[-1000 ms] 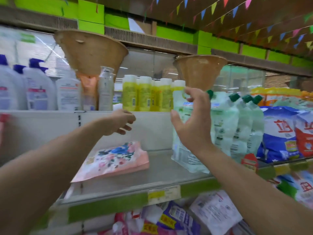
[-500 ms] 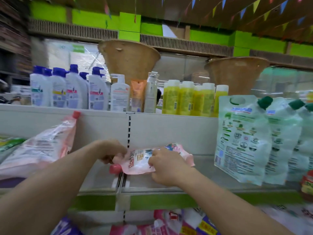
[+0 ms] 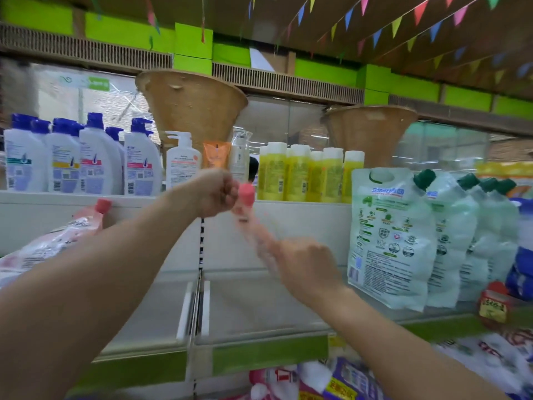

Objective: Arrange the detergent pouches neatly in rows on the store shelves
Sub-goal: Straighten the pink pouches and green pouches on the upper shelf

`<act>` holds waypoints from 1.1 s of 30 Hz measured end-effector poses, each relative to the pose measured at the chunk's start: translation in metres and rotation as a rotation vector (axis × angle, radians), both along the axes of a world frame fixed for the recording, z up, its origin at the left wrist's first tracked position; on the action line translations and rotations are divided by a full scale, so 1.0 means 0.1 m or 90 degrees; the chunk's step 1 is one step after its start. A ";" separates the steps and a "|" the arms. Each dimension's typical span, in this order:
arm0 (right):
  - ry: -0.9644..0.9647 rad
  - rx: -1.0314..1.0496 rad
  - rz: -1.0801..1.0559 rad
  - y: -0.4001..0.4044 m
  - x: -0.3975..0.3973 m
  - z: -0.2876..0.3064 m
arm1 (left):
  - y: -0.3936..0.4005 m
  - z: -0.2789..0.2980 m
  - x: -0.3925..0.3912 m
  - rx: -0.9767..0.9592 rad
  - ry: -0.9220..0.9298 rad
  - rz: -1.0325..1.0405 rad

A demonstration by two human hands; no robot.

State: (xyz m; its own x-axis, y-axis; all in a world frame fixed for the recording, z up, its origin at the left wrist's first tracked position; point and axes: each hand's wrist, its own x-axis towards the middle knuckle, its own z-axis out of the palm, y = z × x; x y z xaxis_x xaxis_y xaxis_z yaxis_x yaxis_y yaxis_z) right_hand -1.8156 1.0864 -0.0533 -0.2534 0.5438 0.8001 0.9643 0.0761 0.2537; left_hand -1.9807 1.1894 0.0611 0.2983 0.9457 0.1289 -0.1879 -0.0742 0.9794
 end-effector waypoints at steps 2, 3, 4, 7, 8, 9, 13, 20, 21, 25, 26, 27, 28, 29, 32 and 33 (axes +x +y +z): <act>0.175 0.018 0.021 -0.07 0.14 0.17 | -0.05 0.20 0.12 0.028 -0.030 -0.030; 0.270 0.001 0.040 -0.09 0.19 0.22 | -0.08 0.26 0.19 0.044 -0.045 -0.051; 0.336 -0.004 0.053 -0.11 0.25 0.23 | -0.10 0.31 0.27 0.053 -0.064 -0.076; 0.509 -0.010 0.067 -0.14 0.33 0.20 | -0.10 0.27 0.43 0.063 -0.061 -0.144; 0.552 -0.013 0.074 -0.14 0.35 0.18 | -0.07 0.20 0.45 0.081 -0.019 -0.143; 0.585 -0.018 0.084 -0.14 0.37 0.15 | -0.03 0.10 0.47 0.103 0.021 -0.120; 0.570 -0.083 0.084 -0.20 0.38 0.06 | 0.11 -0.25 0.58 0.229 0.000 0.086; 0.572 -0.148 0.074 -0.29 0.38 0.02 | 0.30 -0.70 0.38 0.194 0.092 0.102; 0.574 -0.151 0.078 -0.31 0.37 0.03 | 0.30 -0.79 0.34 0.156 0.111 0.028; 0.568 -0.181 0.107 -0.32 0.35 0.10 | 0.27 -1.01 0.18 0.057 0.073 -0.125; 0.562 -0.185 0.113 -0.32 0.34 0.12 | 0.27 -1.02 0.14 0.035 0.046 -0.148; 0.555 -0.184 0.117 -0.32 0.33 0.12 | 0.26 -1.03 0.11 0.013 0.022 -0.170; 0.546 -0.181 0.118 -0.32 0.31 0.12 | 0.25 -1.03 0.08 -0.004 0.004 -0.188; 0.537 -0.173 0.115 -0.32 0.29 0.12 | 0.24 -1.03 0.07 -0.011 -0.005 -0.195; 0.529 -0.149 0.133 -0.34 0.19 0.13 | 0.20 -0.97 0.10 0.006 0.006 -0.114; 0.534 -0.147 0.143 -0.34 0.15 0.14 | 0.19 -0.94 0.11 0.013 0.005 -0.070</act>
State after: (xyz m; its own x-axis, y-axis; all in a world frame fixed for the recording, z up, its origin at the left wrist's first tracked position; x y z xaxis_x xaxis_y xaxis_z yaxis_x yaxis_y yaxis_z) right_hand -1.8003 1.0521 -0.0396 0.2451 0.7223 0.6467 0.7825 0.2465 -0.5718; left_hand -1.9696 1.2084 -0.0327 0.4015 0.9044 0.1445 -0.1877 -0.0732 0.9795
